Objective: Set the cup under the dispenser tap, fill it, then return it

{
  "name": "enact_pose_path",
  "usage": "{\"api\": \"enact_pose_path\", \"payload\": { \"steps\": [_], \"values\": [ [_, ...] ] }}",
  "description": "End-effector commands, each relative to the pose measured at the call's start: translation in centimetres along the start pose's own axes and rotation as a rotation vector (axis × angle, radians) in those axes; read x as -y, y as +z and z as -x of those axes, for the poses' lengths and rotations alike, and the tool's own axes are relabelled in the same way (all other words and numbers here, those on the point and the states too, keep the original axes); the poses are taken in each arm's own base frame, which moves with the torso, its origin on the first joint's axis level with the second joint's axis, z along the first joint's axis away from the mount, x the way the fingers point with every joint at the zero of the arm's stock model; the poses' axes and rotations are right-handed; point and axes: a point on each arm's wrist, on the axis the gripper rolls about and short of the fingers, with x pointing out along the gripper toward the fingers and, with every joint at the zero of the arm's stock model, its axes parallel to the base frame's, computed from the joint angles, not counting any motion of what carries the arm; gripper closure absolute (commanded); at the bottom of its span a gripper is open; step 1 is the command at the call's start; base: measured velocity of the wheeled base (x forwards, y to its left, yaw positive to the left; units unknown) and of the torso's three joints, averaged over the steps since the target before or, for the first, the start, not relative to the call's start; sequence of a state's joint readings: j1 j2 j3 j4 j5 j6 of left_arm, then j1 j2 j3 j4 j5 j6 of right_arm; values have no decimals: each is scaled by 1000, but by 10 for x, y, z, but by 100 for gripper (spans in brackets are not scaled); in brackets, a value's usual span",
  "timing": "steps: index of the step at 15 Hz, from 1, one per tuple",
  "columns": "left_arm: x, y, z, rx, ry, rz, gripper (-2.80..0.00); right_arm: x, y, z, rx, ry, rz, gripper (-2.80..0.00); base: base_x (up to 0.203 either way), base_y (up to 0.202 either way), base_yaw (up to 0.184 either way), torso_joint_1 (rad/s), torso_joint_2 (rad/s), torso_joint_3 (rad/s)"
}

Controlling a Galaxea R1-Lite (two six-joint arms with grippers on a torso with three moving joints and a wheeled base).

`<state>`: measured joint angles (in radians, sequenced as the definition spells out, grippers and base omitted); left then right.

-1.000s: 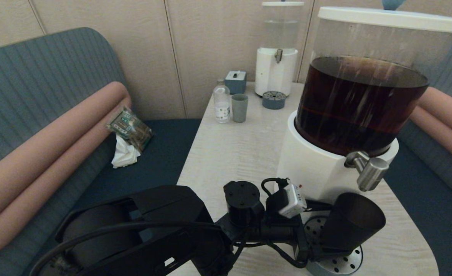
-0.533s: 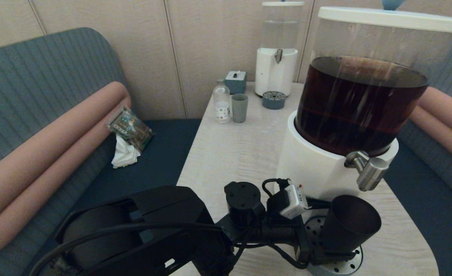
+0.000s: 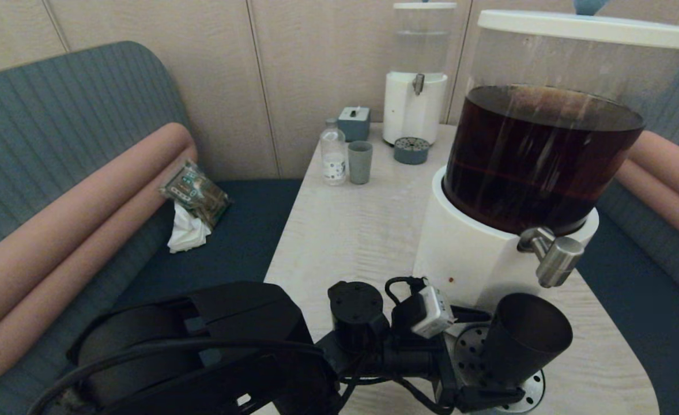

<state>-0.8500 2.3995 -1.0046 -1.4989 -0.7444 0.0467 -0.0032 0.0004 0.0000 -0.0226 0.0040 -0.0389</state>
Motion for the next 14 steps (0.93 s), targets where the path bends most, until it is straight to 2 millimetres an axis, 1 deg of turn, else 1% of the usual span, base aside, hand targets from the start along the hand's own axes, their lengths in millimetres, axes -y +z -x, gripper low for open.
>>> {"api": "enact_pose_path", "payload": {
  "steps": [1,6,8,9,14],
  "values": [
    [7,12,8,9,-2,-6,-280,0,-2,-1,-10,1,1,0,0,0,0,0,0,0],
    [39,26,44,-67,6,91,-280,0,-2,-1,-10,1,1,0,0,0,0,0,0,0],
    [50,35,58,-87,41,110,-280,0,-2,-1,-10,1,1,0,0,0,0,0,0,0],
    [54,41,63,-86,61,107,0,0,-2,-1,-10,1,1,0,0,0,0,0,0,0],
    [69,72,83,-56,139,111,0,0,-2,-1,-10,1,1,0,0,0,0,0,0,0]
  ]
}}
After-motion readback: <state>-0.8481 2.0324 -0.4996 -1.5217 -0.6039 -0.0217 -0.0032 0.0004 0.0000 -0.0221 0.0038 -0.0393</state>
